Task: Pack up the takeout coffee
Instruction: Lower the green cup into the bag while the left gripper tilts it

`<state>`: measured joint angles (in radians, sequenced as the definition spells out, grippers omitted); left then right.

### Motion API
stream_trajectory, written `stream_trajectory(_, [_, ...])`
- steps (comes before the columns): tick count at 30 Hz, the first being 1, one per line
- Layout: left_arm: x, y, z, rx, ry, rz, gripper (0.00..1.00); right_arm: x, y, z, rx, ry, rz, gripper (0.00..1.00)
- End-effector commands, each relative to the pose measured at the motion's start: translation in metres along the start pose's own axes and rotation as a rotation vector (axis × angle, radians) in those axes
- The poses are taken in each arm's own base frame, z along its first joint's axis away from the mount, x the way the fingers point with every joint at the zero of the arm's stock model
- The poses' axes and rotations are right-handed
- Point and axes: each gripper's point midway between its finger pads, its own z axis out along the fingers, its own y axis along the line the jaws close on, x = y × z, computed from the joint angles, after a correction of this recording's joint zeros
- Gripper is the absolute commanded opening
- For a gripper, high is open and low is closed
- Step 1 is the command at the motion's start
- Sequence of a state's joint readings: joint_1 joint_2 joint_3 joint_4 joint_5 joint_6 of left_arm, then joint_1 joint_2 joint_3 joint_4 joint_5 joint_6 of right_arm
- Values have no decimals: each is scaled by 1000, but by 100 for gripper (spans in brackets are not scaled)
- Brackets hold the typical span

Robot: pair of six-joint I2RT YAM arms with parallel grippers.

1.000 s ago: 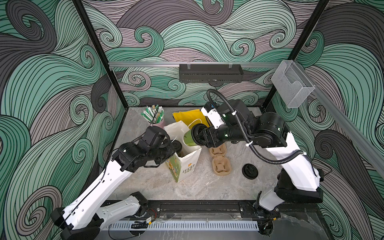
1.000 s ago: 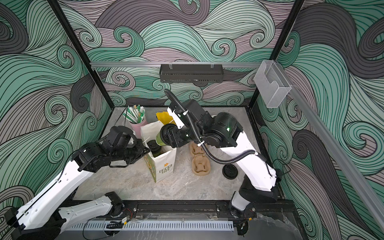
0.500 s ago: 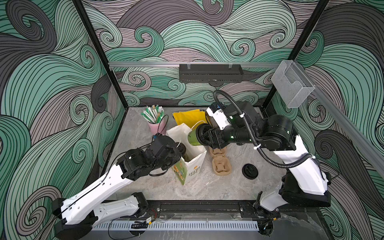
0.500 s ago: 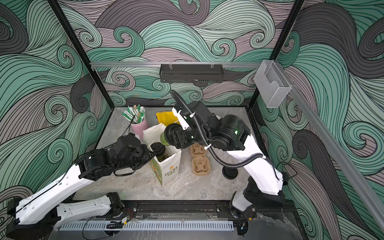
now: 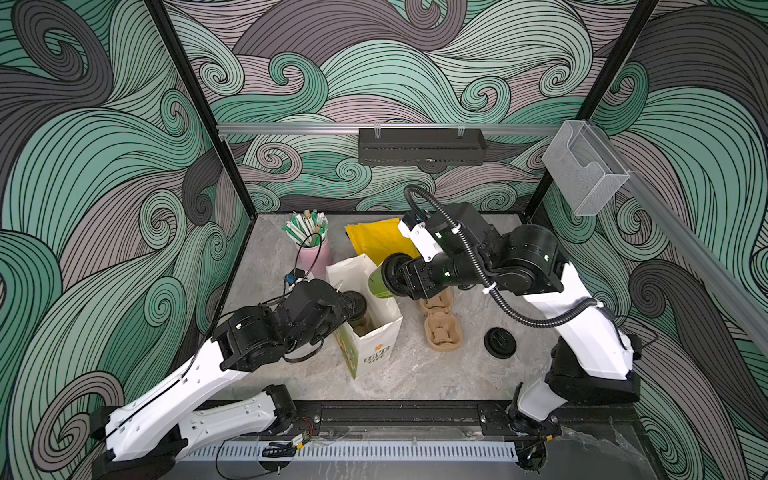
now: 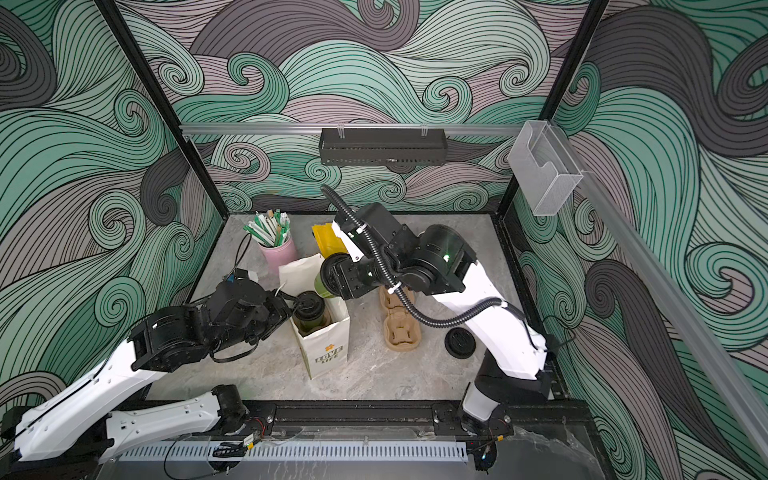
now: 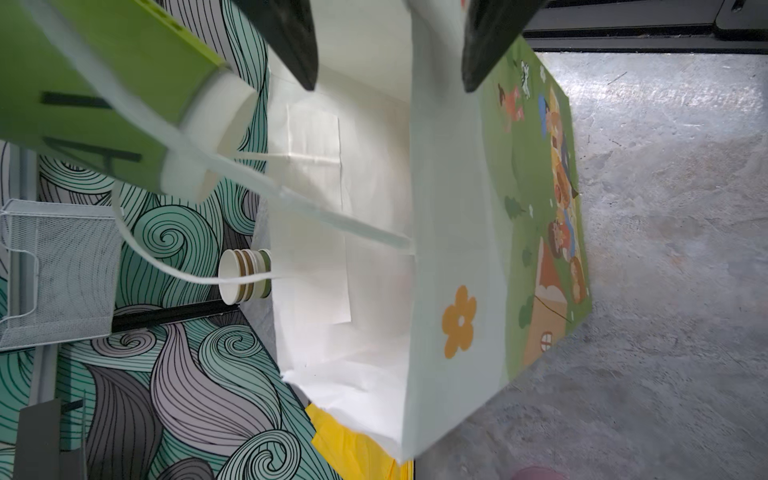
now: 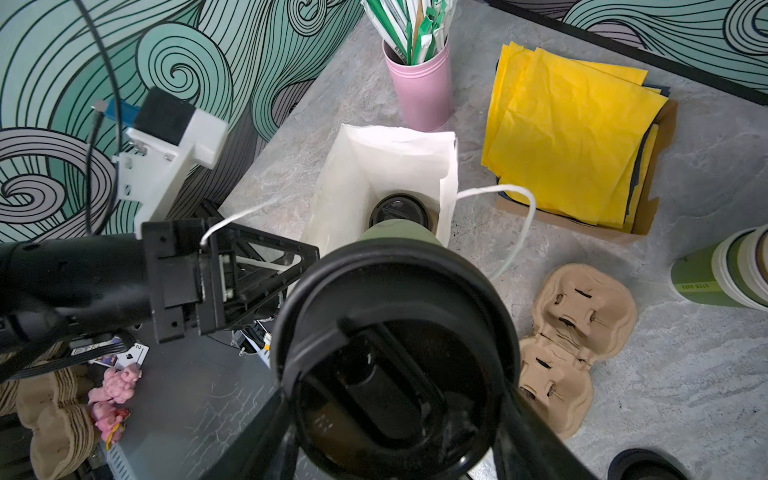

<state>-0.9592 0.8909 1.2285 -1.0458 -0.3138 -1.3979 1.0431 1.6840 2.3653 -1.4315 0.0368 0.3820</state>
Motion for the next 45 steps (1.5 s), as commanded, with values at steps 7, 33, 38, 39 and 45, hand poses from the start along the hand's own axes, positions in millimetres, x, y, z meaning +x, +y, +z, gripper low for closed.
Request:
stream_trajectory(7, [-9, 18, -20, -4, -39, 18, 61, 9, 20, 21, -8, 86, -29, 62])
stream_trajectory(33, [-5, 20, 3, 93, -72, -61, 4, 2, 41, 25, -59, 74, -14, 62])
stream_trajectory(38, [-8, 1, 11, 179, -100, -129, 0, 3, 37, 22, -42, 69, -17, 62])
stream_trajectory(39, [-9, -3, 13, 204, -106, -142, 0, 3, 35, 21, -36, 69, -16, 62])
stream_trajectory(45, [-11, -16, 20, 268, -125, -190, 0, 9, 23, 16, 23, 77, -14, 62])
